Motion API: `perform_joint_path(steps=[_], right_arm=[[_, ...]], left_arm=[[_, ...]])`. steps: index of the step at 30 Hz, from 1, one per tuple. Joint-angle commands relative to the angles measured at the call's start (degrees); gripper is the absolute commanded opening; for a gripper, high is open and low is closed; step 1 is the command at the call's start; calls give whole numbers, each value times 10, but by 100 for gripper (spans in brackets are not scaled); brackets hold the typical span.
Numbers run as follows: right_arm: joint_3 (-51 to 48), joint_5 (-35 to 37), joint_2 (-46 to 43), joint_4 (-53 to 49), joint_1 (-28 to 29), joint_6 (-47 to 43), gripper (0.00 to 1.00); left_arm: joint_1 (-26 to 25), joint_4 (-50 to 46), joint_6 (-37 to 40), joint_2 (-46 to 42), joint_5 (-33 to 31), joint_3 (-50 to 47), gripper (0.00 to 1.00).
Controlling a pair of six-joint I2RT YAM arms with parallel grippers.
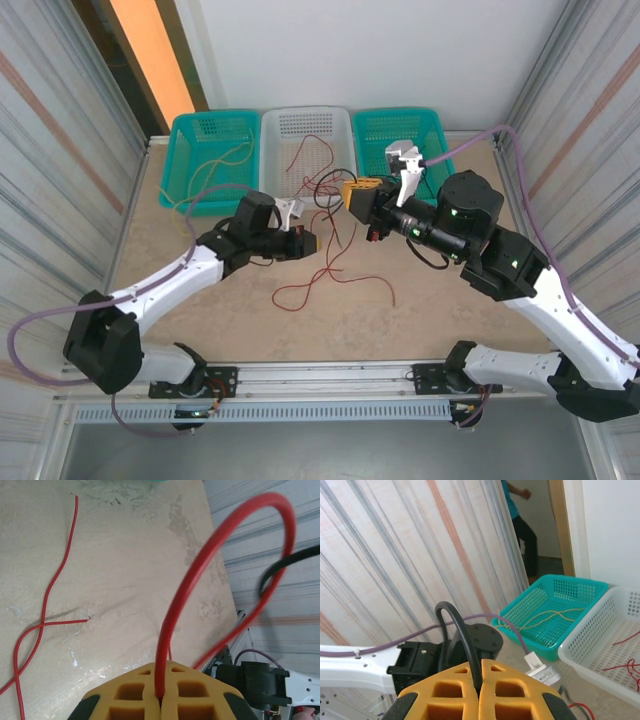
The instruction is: Untangle the cables
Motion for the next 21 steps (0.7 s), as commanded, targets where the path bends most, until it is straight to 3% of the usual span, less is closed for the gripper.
perform_joint_path(steps=[1,7,11,18,21], right_arm=[[29,8,1,12,5,-28,0],[68,65,-6,14,2,-77,0],[113,104,11,6,-33,-101,0],[202,13,96,-45,-258,-13,0],[226,-7,143,-62,-327,5,0]], left_arm=[[-8,8,10,8,2,8,0],[-24,-51,29,28,-51,5,0],[-24,-57,9,42,-67,-22,0],[-24,-82,-2,57,-84,-38,0],[-24,-63,-8,46,-74,-47,0]])
